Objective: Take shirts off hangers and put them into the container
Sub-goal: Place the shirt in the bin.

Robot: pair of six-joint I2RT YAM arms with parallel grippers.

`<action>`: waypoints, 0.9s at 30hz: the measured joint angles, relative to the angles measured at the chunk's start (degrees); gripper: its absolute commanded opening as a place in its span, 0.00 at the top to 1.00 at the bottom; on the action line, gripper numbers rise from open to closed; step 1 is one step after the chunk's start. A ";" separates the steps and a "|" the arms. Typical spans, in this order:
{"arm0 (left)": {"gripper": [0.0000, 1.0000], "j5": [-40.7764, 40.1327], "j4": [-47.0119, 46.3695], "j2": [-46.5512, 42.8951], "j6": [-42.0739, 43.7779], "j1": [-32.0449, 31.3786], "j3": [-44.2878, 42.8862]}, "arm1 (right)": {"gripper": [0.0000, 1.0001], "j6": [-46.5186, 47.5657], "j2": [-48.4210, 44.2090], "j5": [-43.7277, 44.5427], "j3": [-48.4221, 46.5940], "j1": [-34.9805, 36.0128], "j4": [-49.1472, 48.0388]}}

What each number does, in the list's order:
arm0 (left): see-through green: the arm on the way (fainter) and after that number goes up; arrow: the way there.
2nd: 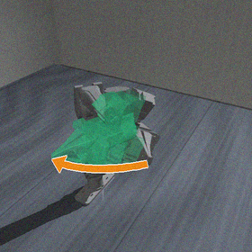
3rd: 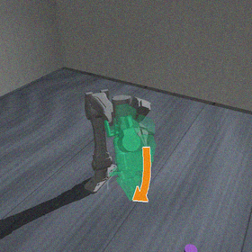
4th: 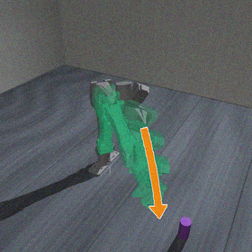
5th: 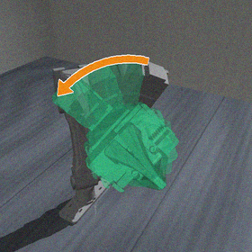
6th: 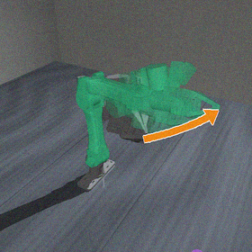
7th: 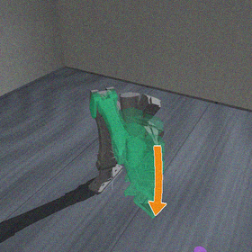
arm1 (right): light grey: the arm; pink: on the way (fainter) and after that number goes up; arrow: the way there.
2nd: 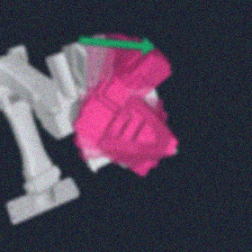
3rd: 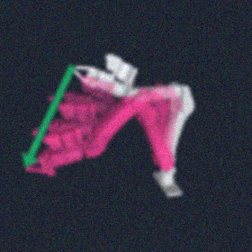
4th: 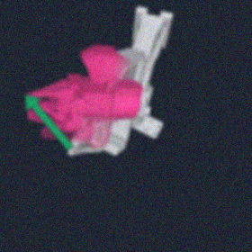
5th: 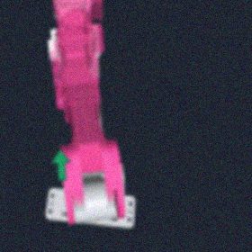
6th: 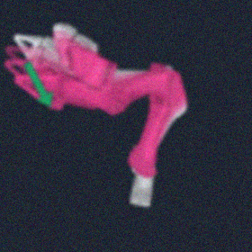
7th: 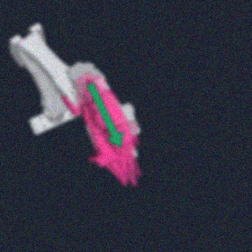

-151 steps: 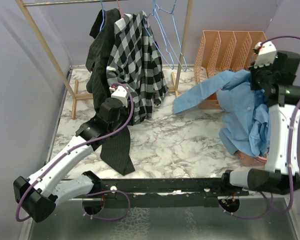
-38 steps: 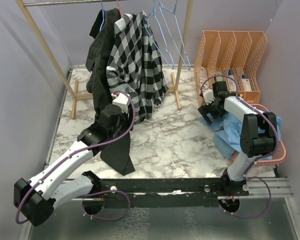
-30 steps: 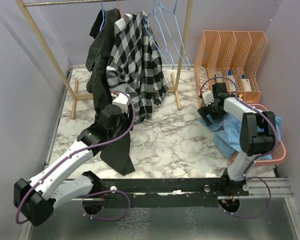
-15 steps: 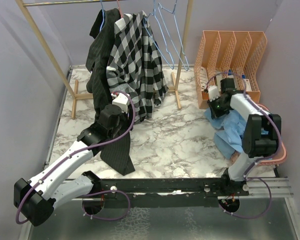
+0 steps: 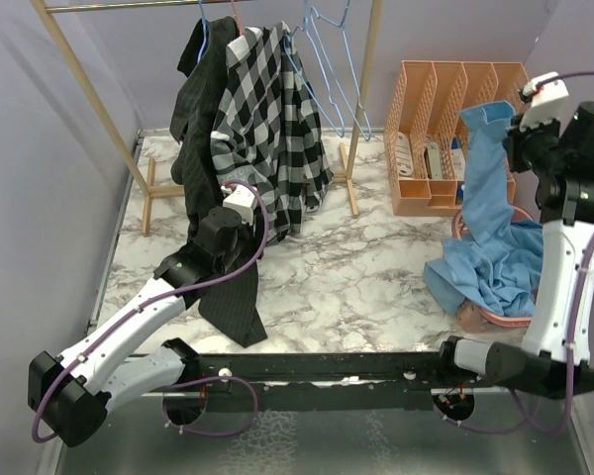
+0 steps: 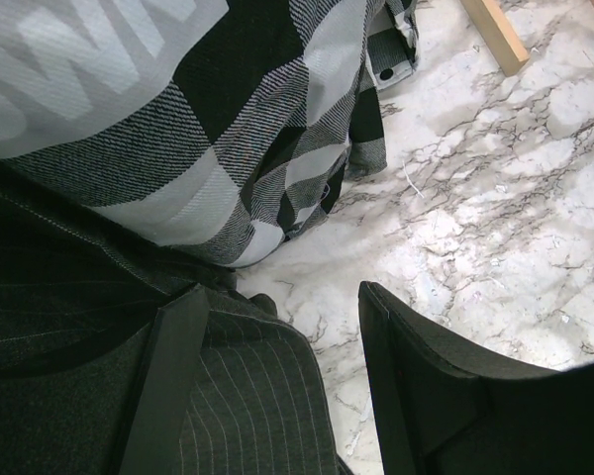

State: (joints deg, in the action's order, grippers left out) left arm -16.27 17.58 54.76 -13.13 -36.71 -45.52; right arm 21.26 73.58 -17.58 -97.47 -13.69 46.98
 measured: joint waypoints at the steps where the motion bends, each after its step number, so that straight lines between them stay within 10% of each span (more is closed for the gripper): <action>1: 0.35 0.00 0.02 0.00 0.00 0.00 0.00 | 0.99 0.09 -1.64 0.98 0.68 -0.70 0.00; 14: 0.35 0.15 0.00 -0.37 -0.02 0.28 0.00 | 0.99 9.44 -21.99 13.51 37.29 -5.84 2.21; 27: 0.35 1.27 0.00 -0.37 -0.07 0.74 0.00 | 0.99 17.57 -14.60 12.13 54.21 -5.86 1.60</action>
State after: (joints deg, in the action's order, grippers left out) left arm -15.00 17.58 54.39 -13.19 -35.97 -45.52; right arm 38.83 58.98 -5.45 -43.27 -19.55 48.58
